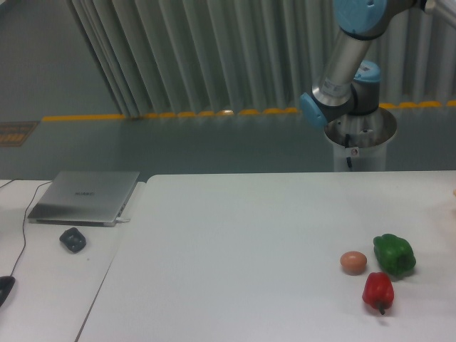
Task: Place the triangular bread on the table
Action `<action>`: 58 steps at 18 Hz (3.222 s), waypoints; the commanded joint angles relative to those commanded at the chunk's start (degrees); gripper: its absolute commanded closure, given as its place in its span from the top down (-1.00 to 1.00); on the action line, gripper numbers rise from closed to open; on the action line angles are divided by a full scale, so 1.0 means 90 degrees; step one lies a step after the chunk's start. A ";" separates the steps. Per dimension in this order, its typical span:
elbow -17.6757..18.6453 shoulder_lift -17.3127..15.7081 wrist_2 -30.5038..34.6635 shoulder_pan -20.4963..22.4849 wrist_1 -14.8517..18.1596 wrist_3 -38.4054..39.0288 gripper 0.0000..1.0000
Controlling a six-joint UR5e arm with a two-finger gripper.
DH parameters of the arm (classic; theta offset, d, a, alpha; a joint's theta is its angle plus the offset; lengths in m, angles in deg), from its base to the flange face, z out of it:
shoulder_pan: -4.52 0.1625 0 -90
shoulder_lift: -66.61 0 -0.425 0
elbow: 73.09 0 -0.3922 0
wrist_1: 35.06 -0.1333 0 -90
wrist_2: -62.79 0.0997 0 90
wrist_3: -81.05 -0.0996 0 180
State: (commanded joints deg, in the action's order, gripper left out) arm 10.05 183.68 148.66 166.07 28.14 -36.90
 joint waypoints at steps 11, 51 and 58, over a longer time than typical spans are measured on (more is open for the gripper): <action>0.0039 0.0039 0.0156 0.0000 0.0068 -0.0010 1.00; -0.1249 -0.0049 0.0137 0.0010 0.2411 -0.0010 -0.27; -0.1133 -0.0010 -0.0106 0.0097 0.2325 -0.0078 1.00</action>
State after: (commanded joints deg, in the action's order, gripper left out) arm -0.15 183.60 147.70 166.94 49.06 -37.60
